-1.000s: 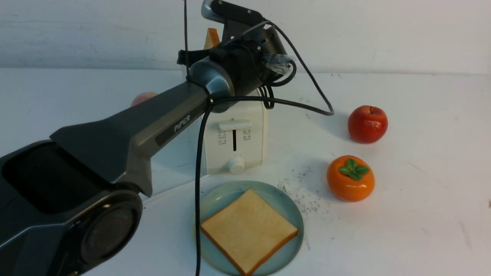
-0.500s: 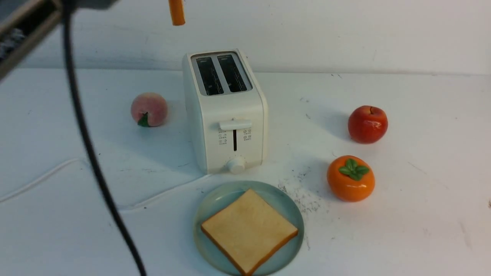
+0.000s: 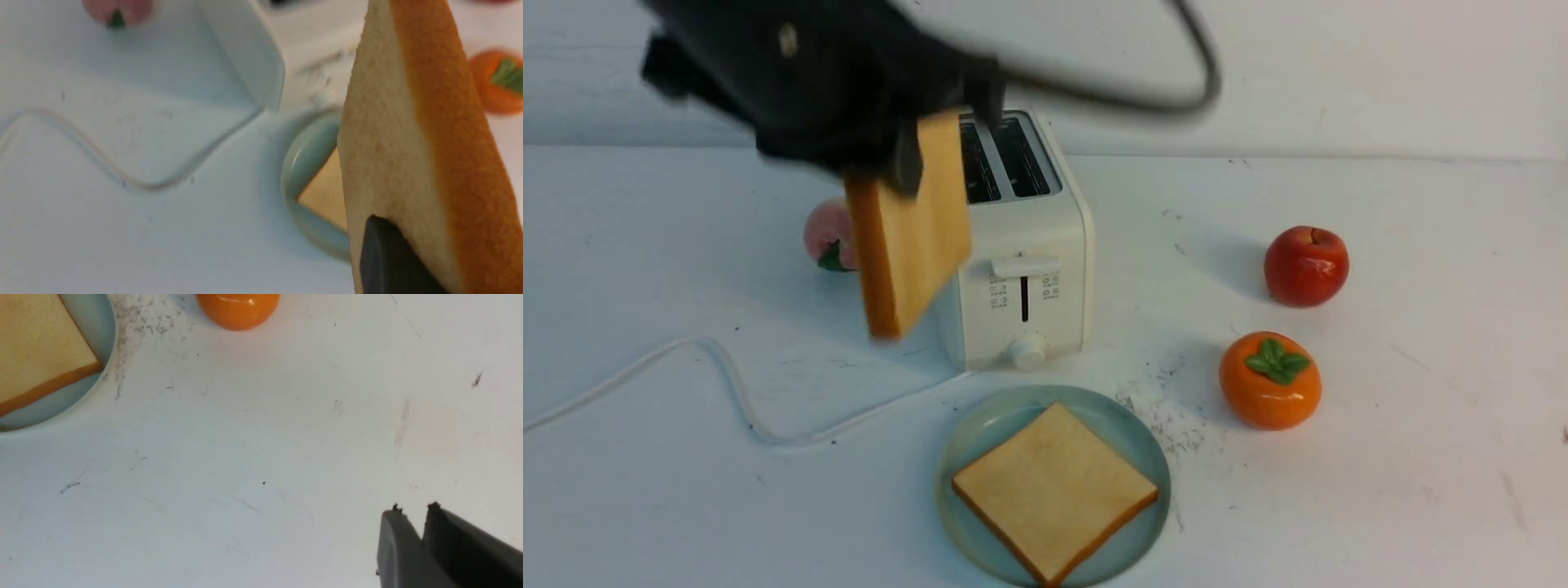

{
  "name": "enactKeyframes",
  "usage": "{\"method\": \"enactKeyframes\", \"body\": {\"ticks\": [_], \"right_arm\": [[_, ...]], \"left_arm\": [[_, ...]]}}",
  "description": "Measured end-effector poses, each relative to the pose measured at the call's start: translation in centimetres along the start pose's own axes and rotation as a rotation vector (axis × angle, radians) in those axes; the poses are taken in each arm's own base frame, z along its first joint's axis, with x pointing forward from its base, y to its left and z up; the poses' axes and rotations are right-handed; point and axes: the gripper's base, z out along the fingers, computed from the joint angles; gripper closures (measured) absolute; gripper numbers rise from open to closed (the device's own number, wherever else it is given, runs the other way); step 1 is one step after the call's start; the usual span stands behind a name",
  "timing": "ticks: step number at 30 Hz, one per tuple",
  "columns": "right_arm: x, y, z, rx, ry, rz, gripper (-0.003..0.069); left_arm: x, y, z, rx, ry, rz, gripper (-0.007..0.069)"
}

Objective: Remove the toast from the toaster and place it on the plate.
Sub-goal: Use the left arm to put a slice of bread into the empty plate

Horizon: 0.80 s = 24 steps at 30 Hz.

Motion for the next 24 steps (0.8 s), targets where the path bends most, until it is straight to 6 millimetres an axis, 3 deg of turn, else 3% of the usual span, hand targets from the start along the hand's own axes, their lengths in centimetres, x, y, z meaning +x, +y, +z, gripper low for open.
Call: {"method": "enactKeyframes", "body": {"ticks": [4,6,9,17,24], "right_arm": [[0.0,0.0,0.0,0.0,-0.001,0.0,0.0552],[-0.1,0.0,0.0,-0.002,-0.006,0.0,0.0552],[-0.1,0.0,0.0,-0.004,-0.009,0.0,0.0552],[-0.1,0.1,0.0,-0.006,-0.014,0.001,0.0552],[-0.1,0.1,0.0,-0.006,-0.014,0.001,0.0547]], "left_arm": [[3.0,0.2,6.3,-0.022,0.083,0.037,0.0515],[4.0,0.0,8.2,-0.011,0.073,0.06,0.0515],[4.4,-1.0,9.1,-0.006,0.018,0.13,0.0515],[4.4,-5.5,9.4,-0.075,-0.244,0.323,0.0515],[4.3,-7.1,12.8,-0.157,-0.319,0.375,0.0515]]}}
